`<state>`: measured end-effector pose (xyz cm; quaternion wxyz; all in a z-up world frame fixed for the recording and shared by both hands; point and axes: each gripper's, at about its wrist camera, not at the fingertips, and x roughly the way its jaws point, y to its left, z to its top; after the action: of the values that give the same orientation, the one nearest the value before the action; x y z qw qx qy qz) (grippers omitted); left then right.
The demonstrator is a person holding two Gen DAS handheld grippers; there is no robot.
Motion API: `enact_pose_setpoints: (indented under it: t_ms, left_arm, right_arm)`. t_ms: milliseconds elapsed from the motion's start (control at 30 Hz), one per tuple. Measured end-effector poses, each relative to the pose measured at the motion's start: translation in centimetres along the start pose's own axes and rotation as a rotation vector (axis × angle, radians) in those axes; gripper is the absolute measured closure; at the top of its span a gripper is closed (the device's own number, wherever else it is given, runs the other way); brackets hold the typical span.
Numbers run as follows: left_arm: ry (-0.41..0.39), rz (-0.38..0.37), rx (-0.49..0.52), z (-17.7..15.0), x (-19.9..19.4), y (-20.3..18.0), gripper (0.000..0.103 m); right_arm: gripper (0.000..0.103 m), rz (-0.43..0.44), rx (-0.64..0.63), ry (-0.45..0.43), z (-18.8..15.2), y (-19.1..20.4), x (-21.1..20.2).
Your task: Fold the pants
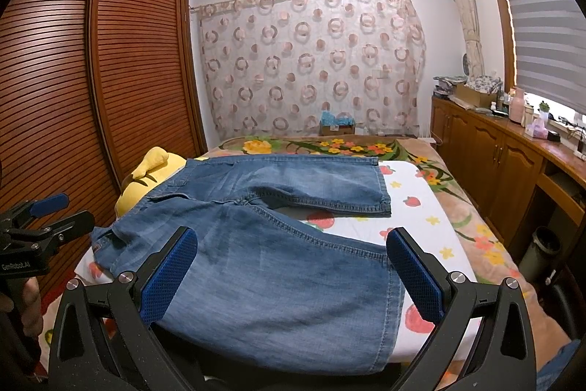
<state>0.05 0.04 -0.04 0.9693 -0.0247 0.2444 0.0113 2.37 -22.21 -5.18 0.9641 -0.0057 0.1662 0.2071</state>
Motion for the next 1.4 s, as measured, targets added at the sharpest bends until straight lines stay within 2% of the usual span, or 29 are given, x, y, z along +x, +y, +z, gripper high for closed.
enact_pose_setpoints:
  t_ms: [1400]
  left_arm:
    - [-0.004, 0.001, 0.0, 0.12, -0.24, 0.16, 0.0]
  right_arm:
    - [0.0, 0.006, 0.004, -0.014, -0.37, -0.19, -0.2]
